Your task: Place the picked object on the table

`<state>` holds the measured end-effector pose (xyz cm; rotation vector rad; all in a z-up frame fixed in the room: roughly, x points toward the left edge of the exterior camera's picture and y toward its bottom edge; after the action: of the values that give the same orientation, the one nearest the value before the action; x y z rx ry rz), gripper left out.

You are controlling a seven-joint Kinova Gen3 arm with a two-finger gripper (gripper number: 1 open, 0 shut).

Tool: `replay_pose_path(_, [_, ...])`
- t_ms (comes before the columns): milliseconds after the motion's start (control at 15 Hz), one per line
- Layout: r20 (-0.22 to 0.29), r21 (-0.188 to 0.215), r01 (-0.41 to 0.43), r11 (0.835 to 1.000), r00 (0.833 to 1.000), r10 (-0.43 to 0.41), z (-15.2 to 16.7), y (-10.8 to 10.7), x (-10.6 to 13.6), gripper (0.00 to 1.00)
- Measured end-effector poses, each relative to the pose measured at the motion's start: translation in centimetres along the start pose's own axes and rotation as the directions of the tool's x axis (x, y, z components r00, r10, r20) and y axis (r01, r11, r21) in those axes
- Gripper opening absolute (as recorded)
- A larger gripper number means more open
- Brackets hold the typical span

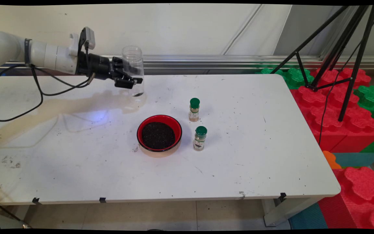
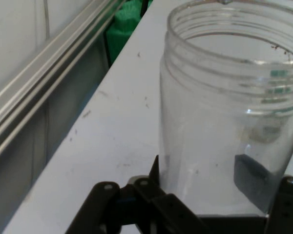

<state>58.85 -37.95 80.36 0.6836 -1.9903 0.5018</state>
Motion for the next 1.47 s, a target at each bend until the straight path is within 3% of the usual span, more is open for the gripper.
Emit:
replay_pose_path(733, [0.001, -0.021, 0.06, 0.998, 0.998, -0.06, 0.1, 0.3, -5.5, 0.0])
replay_pose_path(1467, [-0.006, -0.031, 0.086, 0.996, 0.996, -0.086, 1.1, 1.1, -8.4, 0.0])
